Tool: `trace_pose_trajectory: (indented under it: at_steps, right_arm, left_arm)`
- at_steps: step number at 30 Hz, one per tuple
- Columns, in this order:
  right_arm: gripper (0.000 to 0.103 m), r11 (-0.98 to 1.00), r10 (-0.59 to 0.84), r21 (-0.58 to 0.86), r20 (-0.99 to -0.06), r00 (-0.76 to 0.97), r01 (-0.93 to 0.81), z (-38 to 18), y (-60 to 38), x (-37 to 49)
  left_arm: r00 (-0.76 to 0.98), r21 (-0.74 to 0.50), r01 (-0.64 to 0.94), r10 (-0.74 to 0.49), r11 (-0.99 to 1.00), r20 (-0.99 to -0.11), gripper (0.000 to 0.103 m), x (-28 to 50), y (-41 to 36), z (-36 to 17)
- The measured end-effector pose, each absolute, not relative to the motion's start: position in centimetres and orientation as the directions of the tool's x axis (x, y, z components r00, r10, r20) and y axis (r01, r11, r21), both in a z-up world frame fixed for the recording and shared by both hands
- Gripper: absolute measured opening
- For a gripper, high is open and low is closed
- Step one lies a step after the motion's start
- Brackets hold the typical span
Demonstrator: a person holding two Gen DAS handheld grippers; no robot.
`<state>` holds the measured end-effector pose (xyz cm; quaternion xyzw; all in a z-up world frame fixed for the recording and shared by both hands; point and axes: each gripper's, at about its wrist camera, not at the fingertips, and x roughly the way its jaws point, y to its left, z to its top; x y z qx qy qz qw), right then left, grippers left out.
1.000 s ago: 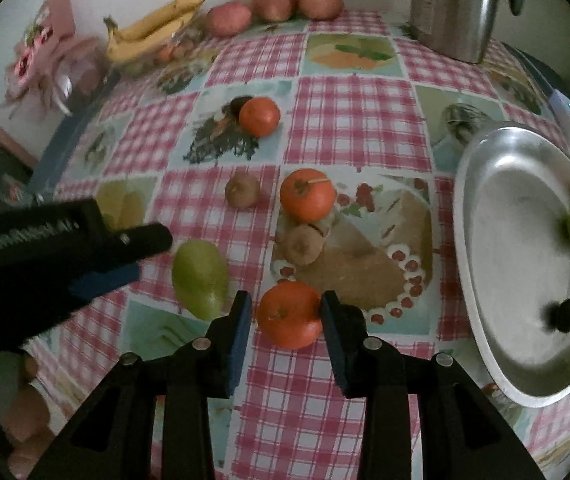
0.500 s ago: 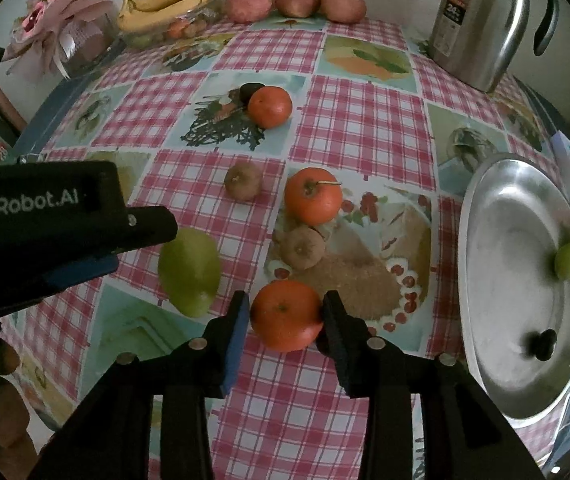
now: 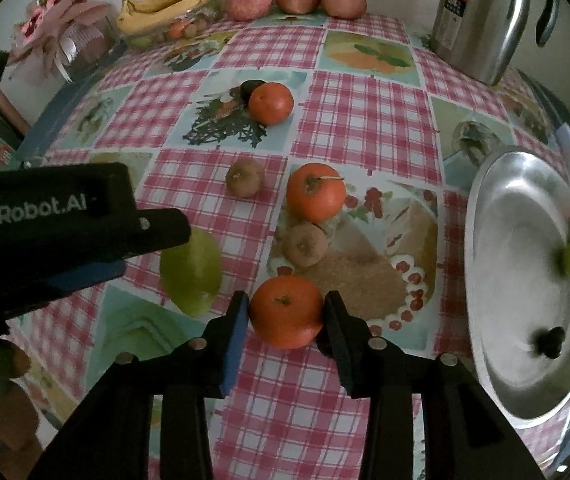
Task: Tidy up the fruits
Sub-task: 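Lift the green pear with left tool while right tool grasps an orange mandarin, then carry the pear in left tool while right tool carries the mandarin over the steel plate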
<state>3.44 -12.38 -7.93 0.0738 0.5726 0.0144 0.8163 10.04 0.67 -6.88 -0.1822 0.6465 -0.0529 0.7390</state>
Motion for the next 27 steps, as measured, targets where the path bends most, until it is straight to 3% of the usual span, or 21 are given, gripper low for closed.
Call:
trace_pose_trajectory:
  at_steps: [15,27]
  right_arm:
    - [0.04,0.927,0.14,0.267,-0.898,0.416,0.263,-6.1,-17.5,1.8]
    - [0.04,0.912,0.145,0.285,-0.898,0.416,0.296,-6.4,-18.4,1.5]
  left_arm:
    - [0.124,-0.324,-0.081,-0.313,0.943,-0.942,0.065,10.3,-1.6,-7.7]
    - [0.087,-0.276,-0.031,-0.272,0.961,-0.958,0.045,9.9,-3.5,-9.1]
